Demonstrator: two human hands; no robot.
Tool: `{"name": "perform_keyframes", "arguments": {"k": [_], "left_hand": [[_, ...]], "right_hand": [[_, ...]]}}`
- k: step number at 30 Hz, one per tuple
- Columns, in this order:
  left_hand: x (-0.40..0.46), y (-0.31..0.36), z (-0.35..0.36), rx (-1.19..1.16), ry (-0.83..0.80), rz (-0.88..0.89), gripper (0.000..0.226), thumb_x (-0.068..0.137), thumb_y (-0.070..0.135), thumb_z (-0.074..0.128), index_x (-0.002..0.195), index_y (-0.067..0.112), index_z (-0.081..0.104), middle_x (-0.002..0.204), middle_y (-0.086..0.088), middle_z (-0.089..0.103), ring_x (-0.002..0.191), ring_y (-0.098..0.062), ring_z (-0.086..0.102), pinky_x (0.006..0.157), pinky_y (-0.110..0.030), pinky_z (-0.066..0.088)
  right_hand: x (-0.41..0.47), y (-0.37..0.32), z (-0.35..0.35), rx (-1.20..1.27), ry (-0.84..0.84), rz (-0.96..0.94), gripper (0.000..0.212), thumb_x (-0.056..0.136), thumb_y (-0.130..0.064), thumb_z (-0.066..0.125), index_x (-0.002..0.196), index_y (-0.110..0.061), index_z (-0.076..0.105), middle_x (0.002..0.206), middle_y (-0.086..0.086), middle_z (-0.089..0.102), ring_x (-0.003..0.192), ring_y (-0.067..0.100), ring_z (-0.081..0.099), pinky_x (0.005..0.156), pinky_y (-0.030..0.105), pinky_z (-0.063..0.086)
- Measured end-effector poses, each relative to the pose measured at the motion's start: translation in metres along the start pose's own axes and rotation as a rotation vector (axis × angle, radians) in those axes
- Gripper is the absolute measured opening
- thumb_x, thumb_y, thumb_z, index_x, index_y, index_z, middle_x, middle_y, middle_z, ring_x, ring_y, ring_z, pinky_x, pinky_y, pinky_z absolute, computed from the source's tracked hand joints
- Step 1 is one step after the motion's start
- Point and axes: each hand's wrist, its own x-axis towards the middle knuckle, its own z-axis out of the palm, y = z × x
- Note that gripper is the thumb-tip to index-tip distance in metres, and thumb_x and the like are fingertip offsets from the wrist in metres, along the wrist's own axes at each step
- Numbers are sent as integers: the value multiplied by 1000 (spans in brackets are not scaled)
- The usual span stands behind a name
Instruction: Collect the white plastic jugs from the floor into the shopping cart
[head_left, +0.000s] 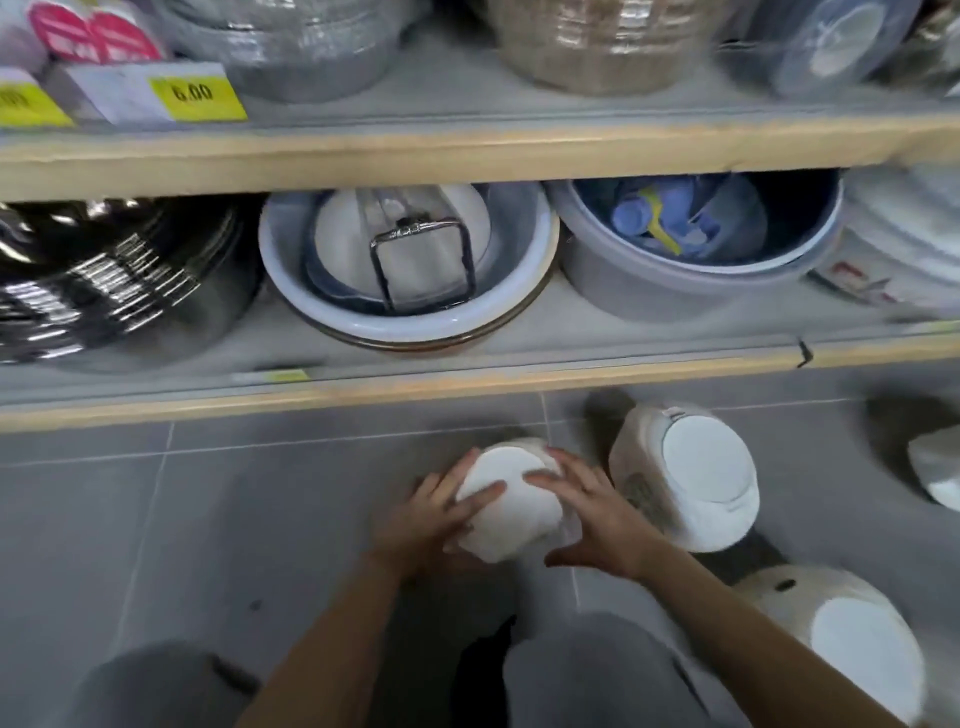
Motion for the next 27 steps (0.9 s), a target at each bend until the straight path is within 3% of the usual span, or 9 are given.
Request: {"name": "perform_keyframes", "arguments": {"k": [2,4,6,9,12,16,19,23,27], "left_hand": [[-7,-8,-3,-76,-25,-70,79,74,69,37,143,54,1,159,-13,9,131,-41,40,90,-56,48],[-15,-14,-1,-122,-74,-157,82,71,74,36,131,66,-20,159,-10,-8,143,-41,16,106,-58,32],[-17,-17,4,-141,-61,-167,93,68,75,44,126,67,-27,159,-12,-7,143,-41,16,108,-56,32],[-7,-17,17,-188,-56,-140,110,69,65,64,129,64,-28,157,-14,9,135,-43,31,105,-51,37],[0,-10,26,-378,-5,-187,101,64,71,59,131,64,-16,151,-12,18,123,-44,45,101,-51,43],[4,-13,9,-497,-19,-206,93,67,70,62,134,66,-4,145,-3,16,129,-34,38,107,-43,38],[4,-19,-26,-549,3,-206,91,70,67,65,130,68,-3,144,4,16,132,-25,34,110,-40,34],[-17,-15,-104,-668,67,-241,86,64,76,56,130,69,1,143,4,22,131,-23,34,109,-44,35],[-45,9,-221,-797,249,-210,72,72,64,58,134,54,23,137,2,38,124,-9,37,104,-15,29]], "right_hand": [[-8,-1,5,-27,18,15,89,71,-58,70,139,-53,12,155,-10,4,142,21,10,116,48,23],[-11,0,7,-10,35,33,89,71,-53,73,138,-54,14,153,-10,4,141,21,12,116,48,24],[-7,5,9,7,35,42,97,69,-51,76,138,-55,9,152,-12,-2,142,22,10,118,44,20],[8,9,23,23,59,26,110,63,-52,80,137,-56,-2,152,-11,-7,142,24,8,116,42,22],[20,10,30,143,142,24,108,55,-50,83,137,-52,13,150,-2,8,137,23,19,114,36,31],[25,8,17,370,151,59,100,52,-52,85,133,-50,26,140,-7,27,129,7,33,111,33,36],[31,-10,-15,503,107,73,98,52,-42,89,133,-43,34,136,-14,37,127,0,38,108,31,39],[31,-67,-99,500,46,85,95,48,-42,88,128,-50,37,133,-16,38,124,4,38,107,31,39],[17,-146,-200,523,62,123,91,41,-47,86,117,-65,39,126,-13,40,120,5,41,98,22,39]]}}
